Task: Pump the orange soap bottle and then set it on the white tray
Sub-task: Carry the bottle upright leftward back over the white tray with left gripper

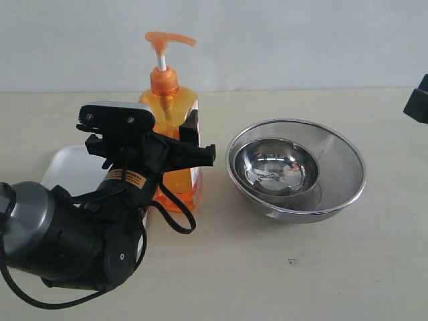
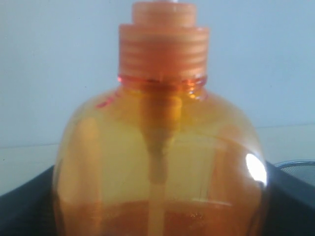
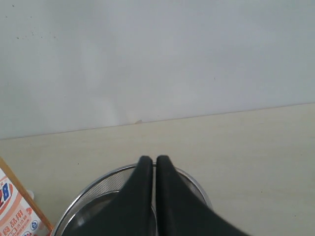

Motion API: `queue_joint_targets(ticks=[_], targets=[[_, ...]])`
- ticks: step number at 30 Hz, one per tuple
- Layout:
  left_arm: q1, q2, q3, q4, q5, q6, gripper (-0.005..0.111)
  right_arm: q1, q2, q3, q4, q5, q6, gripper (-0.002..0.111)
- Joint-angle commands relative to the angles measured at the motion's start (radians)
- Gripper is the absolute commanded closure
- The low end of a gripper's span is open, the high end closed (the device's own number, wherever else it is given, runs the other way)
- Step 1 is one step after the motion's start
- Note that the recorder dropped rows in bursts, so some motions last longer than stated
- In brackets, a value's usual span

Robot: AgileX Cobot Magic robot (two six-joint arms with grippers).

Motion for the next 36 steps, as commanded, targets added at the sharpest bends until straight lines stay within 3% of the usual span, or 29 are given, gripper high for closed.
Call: queue_joint_targets(ticks=[1, 8, 17, 18, 20, 21, 22, 36], targets=[[0.0, -0.005, 0.013, -0.015, 0.019, -0.024, 0.066, 0.001, -0.005, 0.001, -0.004, 0.002, 0.001, 0.108], [0.0, -0.005, 0.013, -0.015, 0.019, -0.024, 0.054, 0.001, -0.005, 0.001, -0.004, 0.002, 0.001, 0.108], [0.0, 0.015, 0.013, -0.013, 0.019, -0.024, 0.054, 0.001, -0.005, 0.001, -0.004, 0.002, 0.001, 0.108], [0.0, 0.019, 0.013, -0.013, 0.019, -0.024, 0.057, 0.001, -0.005, 0.001, -0.004, 0.002, 0.001, 0.108], [0.0, 0.019, 0.013, -0.013, 0.019, -0.022, 0.076, 0.001, -0.005, 0.001, -0.004, 0.002, 0.001, 0.108], [0.0, 0.019, 0.013, -0.013, 0.019, -0.022, 0.093, 0.001, -0.005, 0.001, -0.004, 0.002, 0.001, 0.108], [0.0, 0.019, 0.013, -0.013, 0.019, -0.022, 0.099, 0.001, -0.005, 0.001, -0.004, 0.002, 0.001, 0.108], [-0.002, -0.058, 0.013, 0.033, 0.019, 0.077, 0.102, 0.001, -0.005, 0.001, -0.004, -0.013, 0.001, 0.108]])
